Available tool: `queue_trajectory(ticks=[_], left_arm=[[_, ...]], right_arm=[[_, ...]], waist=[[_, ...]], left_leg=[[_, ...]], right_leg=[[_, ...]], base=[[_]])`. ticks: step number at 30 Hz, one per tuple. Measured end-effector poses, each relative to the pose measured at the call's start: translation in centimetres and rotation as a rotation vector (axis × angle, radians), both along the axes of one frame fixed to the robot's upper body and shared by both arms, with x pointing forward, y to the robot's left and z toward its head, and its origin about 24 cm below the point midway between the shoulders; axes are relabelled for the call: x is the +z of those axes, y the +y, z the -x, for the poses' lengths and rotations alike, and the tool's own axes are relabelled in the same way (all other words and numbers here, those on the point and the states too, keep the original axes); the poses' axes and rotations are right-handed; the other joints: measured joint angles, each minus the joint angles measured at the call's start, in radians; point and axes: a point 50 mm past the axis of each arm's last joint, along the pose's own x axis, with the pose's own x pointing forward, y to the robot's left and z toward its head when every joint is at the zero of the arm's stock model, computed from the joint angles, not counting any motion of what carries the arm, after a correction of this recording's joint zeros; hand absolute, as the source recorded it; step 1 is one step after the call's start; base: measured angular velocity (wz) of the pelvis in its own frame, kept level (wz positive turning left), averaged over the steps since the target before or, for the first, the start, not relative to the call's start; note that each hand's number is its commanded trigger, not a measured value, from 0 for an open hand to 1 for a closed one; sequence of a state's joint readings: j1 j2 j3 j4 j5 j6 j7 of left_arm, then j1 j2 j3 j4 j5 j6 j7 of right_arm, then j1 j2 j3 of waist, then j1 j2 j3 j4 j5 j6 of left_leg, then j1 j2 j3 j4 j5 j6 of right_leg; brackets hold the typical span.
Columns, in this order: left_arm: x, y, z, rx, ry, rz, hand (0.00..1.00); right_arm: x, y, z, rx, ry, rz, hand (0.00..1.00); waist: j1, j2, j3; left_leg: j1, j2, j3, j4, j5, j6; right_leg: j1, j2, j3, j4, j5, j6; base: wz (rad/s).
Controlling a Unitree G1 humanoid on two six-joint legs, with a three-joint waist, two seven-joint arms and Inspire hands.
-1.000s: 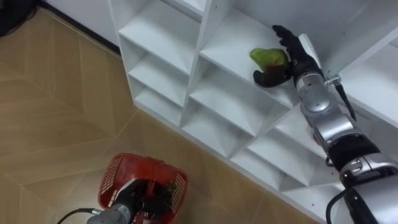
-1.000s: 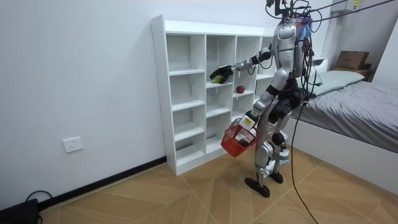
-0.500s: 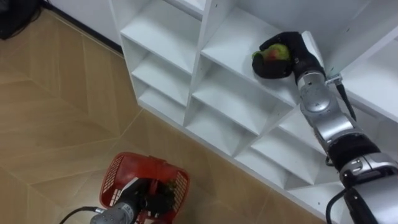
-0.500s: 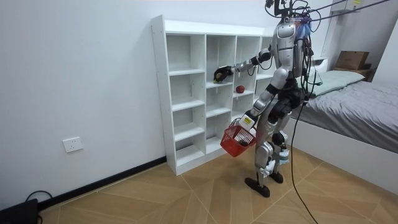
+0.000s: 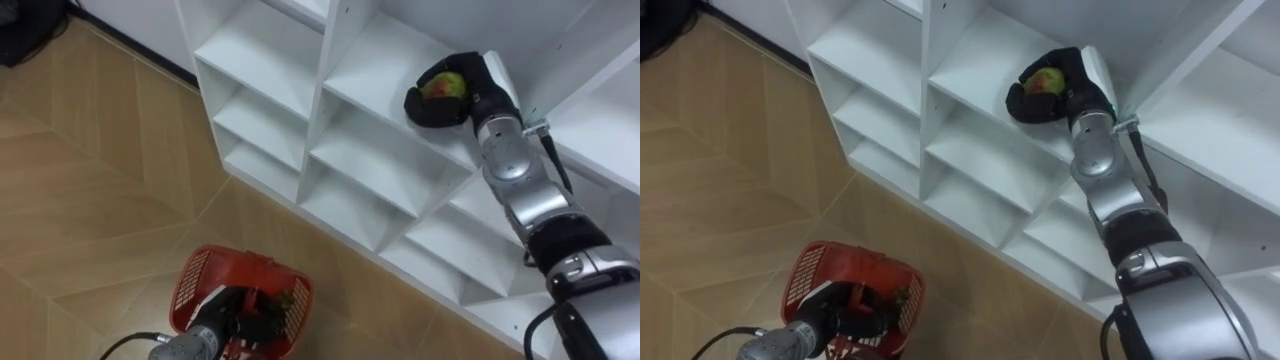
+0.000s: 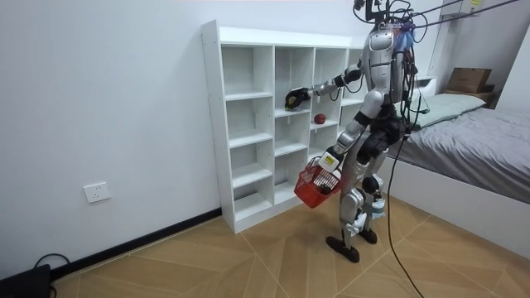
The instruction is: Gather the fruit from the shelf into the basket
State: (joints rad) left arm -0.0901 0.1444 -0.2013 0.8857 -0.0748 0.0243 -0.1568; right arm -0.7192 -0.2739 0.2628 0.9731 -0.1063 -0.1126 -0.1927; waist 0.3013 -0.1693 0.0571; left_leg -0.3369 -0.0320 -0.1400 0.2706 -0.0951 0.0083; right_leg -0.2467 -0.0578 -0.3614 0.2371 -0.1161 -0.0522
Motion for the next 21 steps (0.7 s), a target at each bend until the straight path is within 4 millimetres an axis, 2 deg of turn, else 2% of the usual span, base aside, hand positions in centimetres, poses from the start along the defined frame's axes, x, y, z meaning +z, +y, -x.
queue_trajectory(ticks=[8, 14, 17, 19, 21], left_arm=[[0.1, 0.1, -0.1, 0.0, -0.004, -0.008, 1.0], [0.1, -0.2, -0.2, 0.007, -0.007, -0.002, 1.0], [0.1, -0.4, -0.3, 0.006, -0.009, 0.004, 1.0], [0.1, -0.4, -0.3, 0.006, -0.009, 0.007, 1.0], [0.1, -0.7, -0.3, 0.004, -0.01, 0.019, 1.0]], right_arm=[[0.1, 0.1, 0.0, 0.006, -0.005, 0.006, 1.0], [0.5, 0.8, 0.0, 0.047, -0.019, 0.002, 1.0], [0.6, 1.1, 0.1, 0.077, -0.022, 0.006, 1.0], [1.1, 1.7, 0.1, 0.118, -0.033, 0.028, 1.0], [1.7, 2.2, 0.2, 0.146, -0.063, 0.025, 1.0]], waist=[[-0.007, 0.0, -0.0002], [-0.027, 0.0, -0.0005], [-0.034, 0.001, -0.0011], [-0.052, 0.005, -0.0031], [-0.057, 0.006, -0.0038]], left_leg=[[0.002, 0.0, 0.0, 0.006, 0.001, 0.0], [0.004, -0.001, 0.002, 0.005, 0.001, 0.001], [0.009, 0.0, 0.009, 0.003, 0.001, 0.001], [0.01, 0.001, 0.018, 0.002, 0.001, 0.001], [0.018, 0.005, 0.034, 0.002, -0.001, 0.004]], right_leg=[[0.0, 0.0, 0.005, 0.0, 0.0, 0.0], [0.0, -0.001, 0.005, 0.001, 0.0, 0.0], [0.003, -0.001, 0.01, 0.001, -0.001, 0.001], [0.004, 0.0, 0.015, 0.001, -0.001, 0.002], [0.006, 0.004, 0.034, 0.0, -0.001, 0.003]], base=[[0.0], [0.0], [-0.02], [0.0], [-0.14]])
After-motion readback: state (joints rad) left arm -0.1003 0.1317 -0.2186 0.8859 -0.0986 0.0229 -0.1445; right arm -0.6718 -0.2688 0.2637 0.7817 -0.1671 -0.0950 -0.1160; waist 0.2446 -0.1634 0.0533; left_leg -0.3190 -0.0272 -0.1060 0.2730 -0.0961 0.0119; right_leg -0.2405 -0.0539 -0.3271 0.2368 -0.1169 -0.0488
